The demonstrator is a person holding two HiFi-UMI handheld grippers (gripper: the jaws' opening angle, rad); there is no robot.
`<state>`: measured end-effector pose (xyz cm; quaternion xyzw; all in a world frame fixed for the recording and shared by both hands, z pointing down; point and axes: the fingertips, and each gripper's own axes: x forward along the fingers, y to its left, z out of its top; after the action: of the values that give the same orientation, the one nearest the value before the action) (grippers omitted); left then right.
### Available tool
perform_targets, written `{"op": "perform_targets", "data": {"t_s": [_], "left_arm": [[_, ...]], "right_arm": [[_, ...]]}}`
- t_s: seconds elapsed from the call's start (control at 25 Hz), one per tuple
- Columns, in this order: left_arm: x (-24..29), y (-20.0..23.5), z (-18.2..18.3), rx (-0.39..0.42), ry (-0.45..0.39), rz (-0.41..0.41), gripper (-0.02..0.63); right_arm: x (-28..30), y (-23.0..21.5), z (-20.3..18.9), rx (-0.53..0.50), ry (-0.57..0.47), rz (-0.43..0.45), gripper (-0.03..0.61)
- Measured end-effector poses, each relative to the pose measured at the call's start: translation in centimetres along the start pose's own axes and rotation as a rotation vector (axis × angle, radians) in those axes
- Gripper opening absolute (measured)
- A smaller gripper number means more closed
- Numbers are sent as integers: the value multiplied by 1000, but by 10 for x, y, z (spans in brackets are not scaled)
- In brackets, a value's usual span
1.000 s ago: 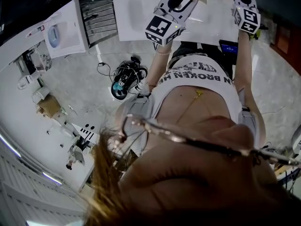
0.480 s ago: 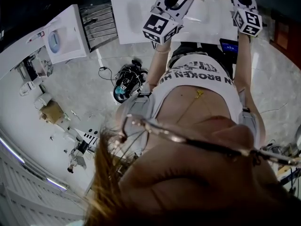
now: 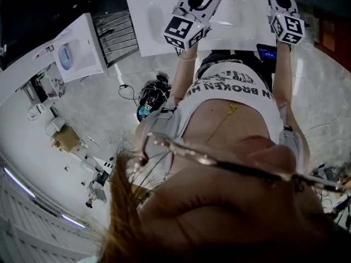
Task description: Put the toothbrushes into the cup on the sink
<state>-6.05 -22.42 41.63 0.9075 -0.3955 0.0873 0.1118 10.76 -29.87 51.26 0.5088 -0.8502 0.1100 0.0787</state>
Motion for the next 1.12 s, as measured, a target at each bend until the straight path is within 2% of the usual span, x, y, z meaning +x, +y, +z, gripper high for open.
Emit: {"op": "perform_targets", "data": {"t_s": [0.2,0.84,1.12], "left_arm": [[8,0,2,6,-2,-24,81],[70,-20,18,57,-12,-167,81],[93,-21,16,84,-25,-164,81]], "right_arm": [[-10,1,3,-15,1,-19,44],[-54,-15,-2,28,12,-86,40],[-66,-19,-7,47,11,-101,40]]}}
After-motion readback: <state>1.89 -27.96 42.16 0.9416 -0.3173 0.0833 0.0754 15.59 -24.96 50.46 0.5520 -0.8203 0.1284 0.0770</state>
